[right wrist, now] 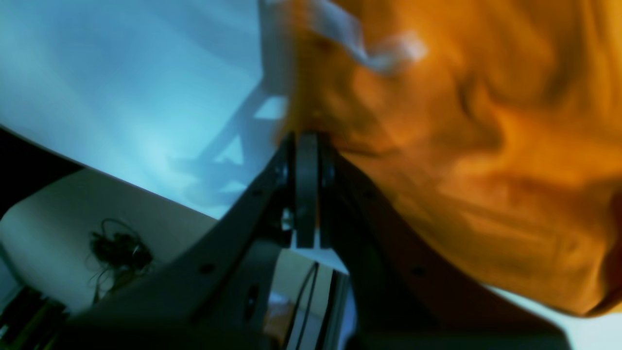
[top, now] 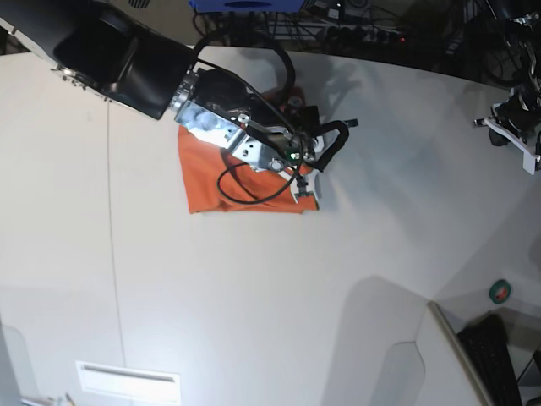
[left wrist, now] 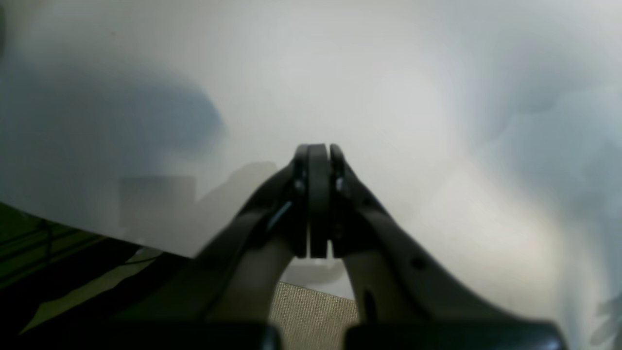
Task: Layout the t-shirt on the table in an organized manner, then fold the t-shirt properly
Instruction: 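Smooth the top of the orange bundle with the right gripper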
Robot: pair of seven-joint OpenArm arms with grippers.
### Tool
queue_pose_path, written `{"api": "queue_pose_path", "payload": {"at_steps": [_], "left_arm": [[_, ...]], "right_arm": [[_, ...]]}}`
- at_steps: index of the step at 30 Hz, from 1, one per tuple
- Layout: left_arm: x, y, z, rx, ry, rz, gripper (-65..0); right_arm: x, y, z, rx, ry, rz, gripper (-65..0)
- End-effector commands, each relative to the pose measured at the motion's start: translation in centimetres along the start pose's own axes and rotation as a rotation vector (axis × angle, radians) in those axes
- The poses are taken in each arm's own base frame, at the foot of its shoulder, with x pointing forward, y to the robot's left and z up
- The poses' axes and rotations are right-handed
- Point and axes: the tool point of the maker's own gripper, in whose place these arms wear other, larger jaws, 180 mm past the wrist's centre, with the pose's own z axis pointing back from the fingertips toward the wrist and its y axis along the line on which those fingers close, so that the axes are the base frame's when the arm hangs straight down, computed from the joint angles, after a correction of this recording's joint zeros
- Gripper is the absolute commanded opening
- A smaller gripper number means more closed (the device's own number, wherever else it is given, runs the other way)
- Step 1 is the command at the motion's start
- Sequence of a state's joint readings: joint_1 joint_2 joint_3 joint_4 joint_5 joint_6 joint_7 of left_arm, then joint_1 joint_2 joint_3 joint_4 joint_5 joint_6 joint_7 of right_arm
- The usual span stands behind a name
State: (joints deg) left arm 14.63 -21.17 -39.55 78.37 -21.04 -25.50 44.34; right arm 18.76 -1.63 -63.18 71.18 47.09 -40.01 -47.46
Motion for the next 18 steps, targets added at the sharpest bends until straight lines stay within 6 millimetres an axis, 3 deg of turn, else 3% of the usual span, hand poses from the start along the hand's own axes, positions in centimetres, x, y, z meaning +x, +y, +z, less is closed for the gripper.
{"api": "queue_pose_path", "payload": {"at_steps": [1,7,12,14,15,18], "left_arm": [[1.5,0.6,0.4,0.008,-0.040,-0.017,-65.0],[1.4,-0.2,0.2,-0.006,-0.046,-0.004,-65.0],[1.2,-0.1,0.3,-0.005,-0.041,-0.004,-65.0],[1.1,-0.3,0.3,-0.008,-0.040,-0.006,-65.0],[0.9,-1.1,0.0,-0.025,-0.034,-0.015,-65.0],[1.1,-6.4,-0.2,-0.147,-0.040,-0.131,-65.0]], "right_arm": [[1.4,0.4,0.7,0.008,-0.038,0.015,-65.0],[2.6,1.8,2.7,0.064,-0.066,0.040,-65.0],[3.7,-3.6,3.9,0.026,-0.081,-0.063,-65.0],[3.8,-4.7,5.1,0.050,-0.103,-0.115,-65.0],[4.2,-5.3,5.8,0.061,-0.125,-0.140,-65.0],[4.9,-7.9,7.8,0.070,-0.206,-0.216,-65.0]]}}
